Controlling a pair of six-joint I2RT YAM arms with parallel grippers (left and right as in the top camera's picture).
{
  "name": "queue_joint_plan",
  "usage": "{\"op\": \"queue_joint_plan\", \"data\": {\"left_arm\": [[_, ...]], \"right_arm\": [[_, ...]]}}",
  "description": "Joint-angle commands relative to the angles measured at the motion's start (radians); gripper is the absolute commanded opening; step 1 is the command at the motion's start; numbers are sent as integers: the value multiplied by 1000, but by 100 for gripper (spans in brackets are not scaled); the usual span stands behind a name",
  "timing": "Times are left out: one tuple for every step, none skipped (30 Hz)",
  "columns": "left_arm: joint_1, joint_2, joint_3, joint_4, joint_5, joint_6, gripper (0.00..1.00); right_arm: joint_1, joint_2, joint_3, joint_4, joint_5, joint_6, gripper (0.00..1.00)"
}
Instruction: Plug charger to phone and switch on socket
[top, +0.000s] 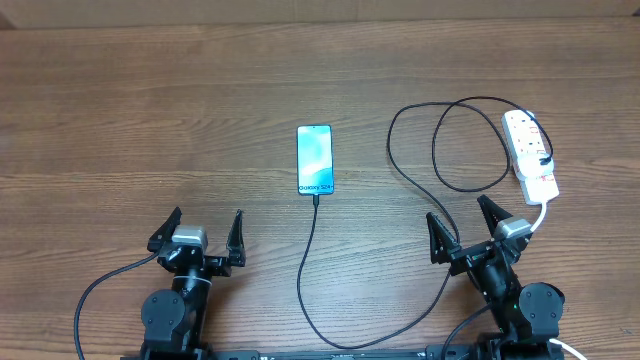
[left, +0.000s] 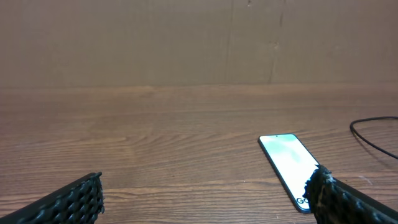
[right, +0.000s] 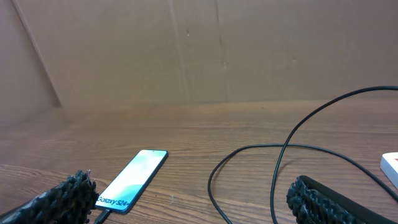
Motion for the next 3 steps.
{"op": "queue_joint_plan", "data": {"left_arm": [[6,-11,-3,-2,-13,23,100],[6,-11,-3,-2,-13,23,99],[6,-11,-3,-2,-13,22,100]], "right_arm": [[5,-10,-10,6,9,2,100],[5,-10,-10,6,9,2,100],[5,-10,-10,6,9,2,100]]}}
